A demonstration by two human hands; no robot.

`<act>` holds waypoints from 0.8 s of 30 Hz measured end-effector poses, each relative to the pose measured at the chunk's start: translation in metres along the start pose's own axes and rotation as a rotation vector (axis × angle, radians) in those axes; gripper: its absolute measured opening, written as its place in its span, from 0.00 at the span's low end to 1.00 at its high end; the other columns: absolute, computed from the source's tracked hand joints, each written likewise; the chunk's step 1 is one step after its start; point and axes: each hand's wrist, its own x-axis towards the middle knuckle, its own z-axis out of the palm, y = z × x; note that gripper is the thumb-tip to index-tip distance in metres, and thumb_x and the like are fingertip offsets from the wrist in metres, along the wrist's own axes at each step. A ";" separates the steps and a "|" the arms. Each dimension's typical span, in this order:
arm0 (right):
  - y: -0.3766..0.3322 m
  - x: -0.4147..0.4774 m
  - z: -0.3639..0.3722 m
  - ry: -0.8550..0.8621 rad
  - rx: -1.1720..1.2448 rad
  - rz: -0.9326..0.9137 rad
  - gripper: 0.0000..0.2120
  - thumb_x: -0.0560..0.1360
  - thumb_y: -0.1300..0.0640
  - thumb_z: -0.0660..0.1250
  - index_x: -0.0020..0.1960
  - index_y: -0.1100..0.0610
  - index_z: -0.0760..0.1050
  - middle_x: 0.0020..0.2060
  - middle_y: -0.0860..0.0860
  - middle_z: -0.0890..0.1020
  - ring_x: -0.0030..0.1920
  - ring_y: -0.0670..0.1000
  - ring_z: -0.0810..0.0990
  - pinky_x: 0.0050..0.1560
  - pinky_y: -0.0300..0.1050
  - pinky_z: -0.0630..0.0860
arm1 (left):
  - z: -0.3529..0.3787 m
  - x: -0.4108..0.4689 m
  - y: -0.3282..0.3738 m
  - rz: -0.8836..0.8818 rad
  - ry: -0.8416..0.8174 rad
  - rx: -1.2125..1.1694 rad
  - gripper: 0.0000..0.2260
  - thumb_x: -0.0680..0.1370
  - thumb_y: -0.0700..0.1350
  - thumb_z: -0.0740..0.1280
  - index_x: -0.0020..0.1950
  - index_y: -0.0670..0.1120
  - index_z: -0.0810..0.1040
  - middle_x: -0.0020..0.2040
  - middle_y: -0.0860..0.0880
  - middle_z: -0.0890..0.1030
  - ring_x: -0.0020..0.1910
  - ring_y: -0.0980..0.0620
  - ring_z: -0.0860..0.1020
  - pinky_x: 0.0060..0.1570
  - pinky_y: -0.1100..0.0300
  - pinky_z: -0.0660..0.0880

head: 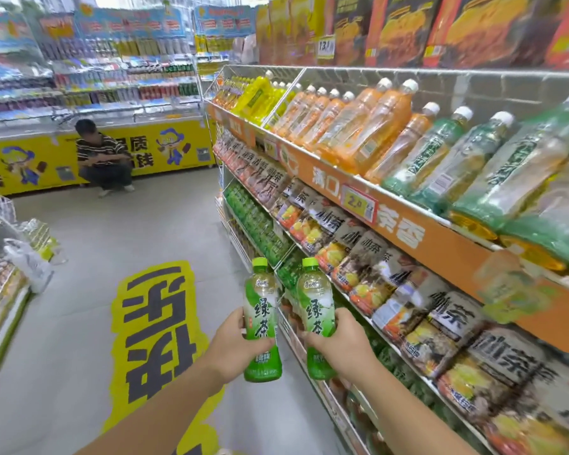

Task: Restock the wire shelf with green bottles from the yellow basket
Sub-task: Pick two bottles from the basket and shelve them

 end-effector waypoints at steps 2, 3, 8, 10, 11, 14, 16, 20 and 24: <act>0.006 0.019 0.005 0.025 0.001 0.034 0.21 0.65 0.47 0.78 0.48 0.53 0.70 0.42 0.50 0.81 0.41 0.50 0.82 0.42 0.51 0.81 | 0.003 0.033 -0.005 0.002 -0.067 0.005 0.19 0.69 0.39 0.77 0.57 0.48 0.78 0.53 0.48 0.85 0.49 0.54 0.85 0.53 0.51 0.82; 0.008 0.028 0.009 0.035 0.005 0.053 0.20 0.66 0.47 0.78 0.48 0.52 0.70 0.43 0.50 0.81 0.42 0.49 0.82 0.42 0.50 0.81 | 0.003 0.050 -0.007 0.006 -0.104 0.018 0.19 0.70 0.36 0.77 0.58 0.48 0.78 0.53 0.48 0.85 0.49 0.54 0.84 0.51 0.55 0.82; 0.008 0.072 0.035 0.139 0.072 0.138 0.21 0.66 0.48 0.79 0.50 0.50 0.70 0.44 0.47 0.82 0.42 0.45 0.82 0.42 0.45 0.80 | -0.002 0.139 -0.007 0.076 -0.310 0.081 0.21 0.71 0.32 0.75 0.59 0.49 0.77 0.50 0.53 0.86 0.50 0.53 0.84 0.47 0.61 0.80; 0.008 0.085 0.046 0.180 0.077 0.183 0.21 0.66 0.48 0.78 0.51 0.50 0.70 0.45 0.47 0.82 0.42 0.46 0.82 0.41 0.44 0.80 | -0.004 0.169 -0.006 0.093 -0.391 0.095 0.22 0.70 0.32 0.75 0.58 0.49 0.76 0.50 0.50 0.86 0.50 0.51 0.85 0.48 0.58 0.81; 0.008 0.090 0.053 0.205 0.098 0.212 0.20 0.67 0.49 0.78 0.51 0.50 0.70 0.45 0.47 0.82 0.42 0.45 0.81 0.39 0.41 0.79 | -0.004 0.181 -0.006 0.099 -0.430 0.109 0.22 0.68 0.34 0.75 0.59 0.50 0.76 0.50 0.49 0.86 0.50 0.49 0.85 0.49 0.56 0.82; 0.013 0.101 0.073 0.289 0.147 0.305 0.20 0.67 0.49 0.78 0.50 0.50 0.70 0.44 0.47 0.82 0.42 0.46 0.81 0.39 0.42 0.78 | -0.005 0.218 -0.011 0.120 -0.553 0.161 0.23 0.66 0.37 0.75 0.59 0.52 0.75 0.49 0.47 0.85 0.49 0.46 0.84 0.51 0.49 0.81; 0.021 0.105 0.086 0.340 0.184 0.375 0.21 0.65 0.49 0.79 0.50 0.50 0.70 0.43 0.48 0.82 0.42 0.46 0.82 0.42 0.46 0.80 | -0.003 0.239 -0.020 0.126 -0.617 0.195 0.23 0.66 0.38 0.75 0.58 0.53 0.75 0.49 0.47 0.84 0.49 0.46 0.84 0.51 0.48 0.81; 0.051 0.099 0.113 0.429 0.292 0.500 0.22 0.65 0.51 0.80 0.51 0.50 0.72 0.44 0.48 0.83 0.43 0.45 0.83 0.48 0.48 0.80 | 0.009 0.262 -0.053 0.099 -0.730 0.228 0.27 0.68 0.34 0.77 0.61 0.54 0.74 0.51 0.50 0.85 0.52 0.51 0.84 0.55 0.52 0.80; 0.091 0.088 0.127 0.440 0.319 0.599 0.25 0.63 0.49 0.79 0.55 0.49 0.72 0.48 0.47 0.82 0.48 0.47 0.82 0.52 0.53 0.79 | 0.031 0.266 -0.095 0.017 -0.848 0.238 0.29 0.71 0.31 0.76 0.62 0.57 0.73 0.52 0.54 0.85 0.52 0.55 0.84 0.51 0.59 0.79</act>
